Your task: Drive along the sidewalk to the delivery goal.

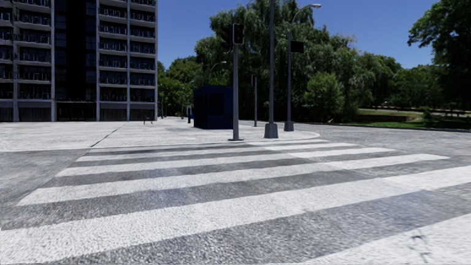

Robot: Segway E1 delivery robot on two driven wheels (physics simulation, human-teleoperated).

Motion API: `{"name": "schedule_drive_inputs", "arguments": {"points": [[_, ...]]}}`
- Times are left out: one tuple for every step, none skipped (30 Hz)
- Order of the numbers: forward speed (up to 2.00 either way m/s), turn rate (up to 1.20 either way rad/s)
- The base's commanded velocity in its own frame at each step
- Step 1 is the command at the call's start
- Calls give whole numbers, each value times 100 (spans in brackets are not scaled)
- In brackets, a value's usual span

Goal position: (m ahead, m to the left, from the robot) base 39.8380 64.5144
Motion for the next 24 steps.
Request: {"name": "schedule_drive_inputs", "arguments": {"points": [[150,52],[150,52],[150,52],[150,52],[150,52],[150,52],[150,52],[161,52],[200,52],[200,49],[200,49],[200,47],[200,47],[200,47],[200,47],[200,47],[200,47],[200,47],[200,47],[200,42],[200,27],[200,0],[200,0],[200,0]]}}
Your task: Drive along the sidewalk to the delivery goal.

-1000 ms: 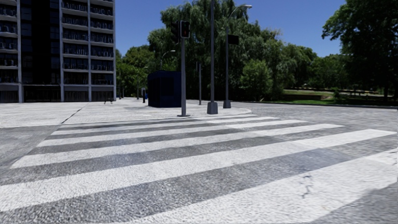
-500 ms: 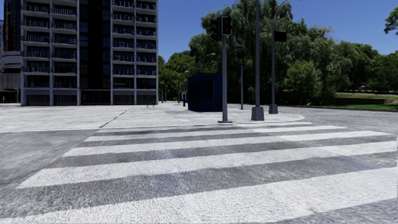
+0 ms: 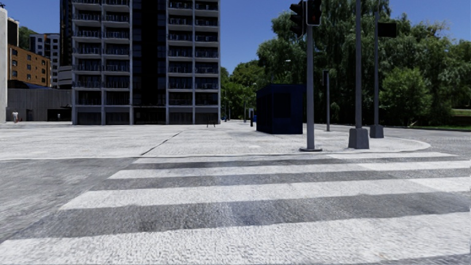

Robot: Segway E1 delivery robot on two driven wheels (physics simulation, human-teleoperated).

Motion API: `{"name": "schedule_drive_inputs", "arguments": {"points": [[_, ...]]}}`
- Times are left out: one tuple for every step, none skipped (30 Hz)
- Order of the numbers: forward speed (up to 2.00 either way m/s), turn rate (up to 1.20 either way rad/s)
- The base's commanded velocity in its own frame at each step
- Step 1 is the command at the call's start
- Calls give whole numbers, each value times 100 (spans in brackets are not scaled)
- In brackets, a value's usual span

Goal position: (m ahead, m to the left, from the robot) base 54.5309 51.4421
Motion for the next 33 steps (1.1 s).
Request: {"name": "schedule_drive_inputs", "arguments": {"points": [[200,0],[200,0],[200,0],[200,0],[200,0],[200,0],[200,0],[200,0],[200,0],[200,0],[200,0],[200,0],[200,0],[200,0],[200,0],[200,0],[200,0],[200,0],[200,0],[200,0],[200,0],[200,0],[200,0],[200,0],[200,0],[200,0],[200,0],[200,0],[200,0],[200,0],[200,0],[200,0],[200,0]]}}
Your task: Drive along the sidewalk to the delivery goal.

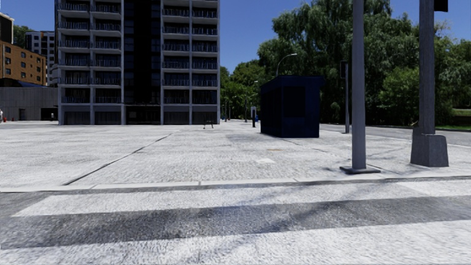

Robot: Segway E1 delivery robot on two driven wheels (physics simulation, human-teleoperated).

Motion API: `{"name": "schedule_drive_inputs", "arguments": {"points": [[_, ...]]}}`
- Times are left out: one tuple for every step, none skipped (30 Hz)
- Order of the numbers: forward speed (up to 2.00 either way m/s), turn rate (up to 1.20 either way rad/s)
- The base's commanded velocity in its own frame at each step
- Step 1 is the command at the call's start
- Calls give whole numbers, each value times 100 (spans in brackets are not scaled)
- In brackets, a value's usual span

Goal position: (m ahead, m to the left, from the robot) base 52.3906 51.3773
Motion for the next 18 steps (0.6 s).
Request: {"name": "schedule_drive_inputs", "arguments": {"points": [[200,0],[200,0],[200,0],[200,0],[200,5],[200,9],[200,9],[200,13],[200,14],[200,15],[200,15],[200,15],[200,15],[200,15],[200,15],[200,0],[200,0],[200,0]]}}
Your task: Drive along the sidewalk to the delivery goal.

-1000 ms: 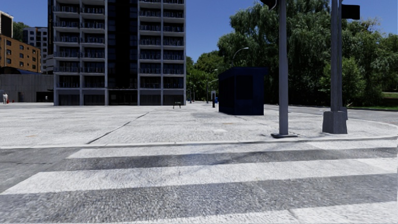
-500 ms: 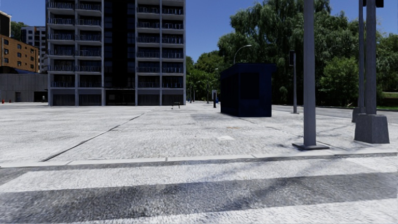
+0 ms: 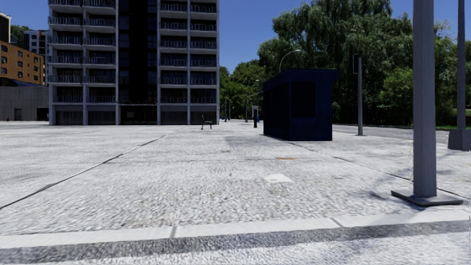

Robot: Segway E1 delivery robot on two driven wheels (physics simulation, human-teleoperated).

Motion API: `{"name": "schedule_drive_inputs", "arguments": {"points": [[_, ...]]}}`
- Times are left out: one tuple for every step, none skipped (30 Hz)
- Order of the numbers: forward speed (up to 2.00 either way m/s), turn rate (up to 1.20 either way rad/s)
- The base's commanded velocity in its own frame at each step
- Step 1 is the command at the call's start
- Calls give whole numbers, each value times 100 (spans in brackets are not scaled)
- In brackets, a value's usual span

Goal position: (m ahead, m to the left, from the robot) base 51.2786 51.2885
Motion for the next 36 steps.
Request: {"name": "schedule_drive_inputs", "arguments": {"points": [[200,0],[200,0],[200,0],[200,0],[200,0],[189,0],[168,0],[168,0],[160,0],[159,0],[159,0],[159,0],[159,0],[159,0],[159,0],[159,0],[159,0],[159,0],[158,0],[158,0],[153,0],[144,0],[144,0],[137,0],[135,0],[135,0],[135,0],[135,0],[135,0],[135,0],[135,0],[136,0],[144,0],[151,0],[151,0],[155,0]]}}
